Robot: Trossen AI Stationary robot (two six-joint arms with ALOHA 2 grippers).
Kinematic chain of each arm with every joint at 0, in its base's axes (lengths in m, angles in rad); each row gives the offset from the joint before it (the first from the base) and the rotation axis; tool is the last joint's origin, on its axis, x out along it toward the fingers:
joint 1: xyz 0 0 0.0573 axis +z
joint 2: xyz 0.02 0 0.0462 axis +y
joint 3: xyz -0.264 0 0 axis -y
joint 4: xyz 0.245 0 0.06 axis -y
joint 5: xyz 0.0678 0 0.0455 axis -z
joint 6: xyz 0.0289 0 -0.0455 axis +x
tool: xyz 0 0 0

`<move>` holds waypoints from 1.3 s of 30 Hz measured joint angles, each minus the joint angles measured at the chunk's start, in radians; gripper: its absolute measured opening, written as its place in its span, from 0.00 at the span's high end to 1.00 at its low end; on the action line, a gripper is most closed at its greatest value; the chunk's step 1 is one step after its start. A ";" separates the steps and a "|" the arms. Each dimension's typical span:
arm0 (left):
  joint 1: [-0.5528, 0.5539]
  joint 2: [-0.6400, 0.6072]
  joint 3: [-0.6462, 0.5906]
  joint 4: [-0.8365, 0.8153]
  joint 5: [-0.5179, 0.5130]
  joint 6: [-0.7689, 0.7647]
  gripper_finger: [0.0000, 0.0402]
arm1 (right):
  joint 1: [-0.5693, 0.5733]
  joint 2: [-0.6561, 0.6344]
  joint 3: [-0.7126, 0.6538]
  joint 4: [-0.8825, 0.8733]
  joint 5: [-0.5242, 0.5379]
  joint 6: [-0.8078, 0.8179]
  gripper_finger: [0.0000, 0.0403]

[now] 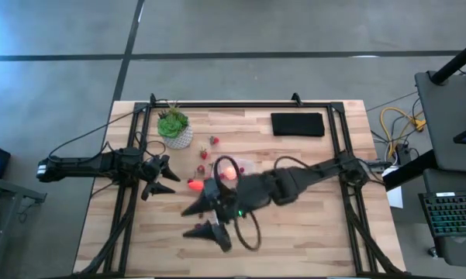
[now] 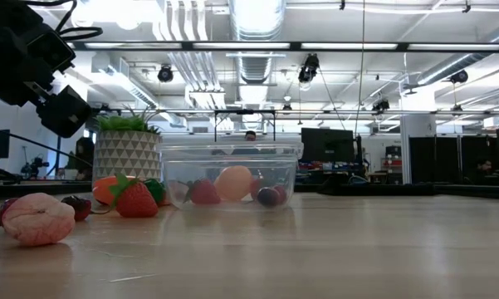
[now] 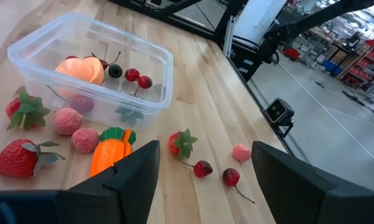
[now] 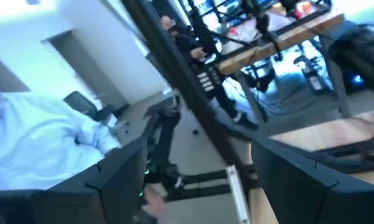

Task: Pick and placing Produce into tupperware
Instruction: Put the strawberry into the transparent container

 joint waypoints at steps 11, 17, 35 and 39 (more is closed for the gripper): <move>0.000 0.008 0.000 0.214 0.030 -0.075 0.40 | -0.015 0.010 -0.013 -0.039 0.045 -0.029 0.31; 0.001 0.035 0.000 0.316 0.030 -0.073 0.40 | -0.071 0.033 -0.057 0.167 -0.141 -0.060 0.29; 0.001 0.087 0.029 0.314 0.015 -0.082 0.40 | -0.114 -0.179 -0.766 0.619 -0.197 0.124 0.29; 0.001 0.112 0.051 0.315 -0.036 -0.082 0.40 | -0.111 -0.418 -0.975 0.648 -0.109 0.065 0.30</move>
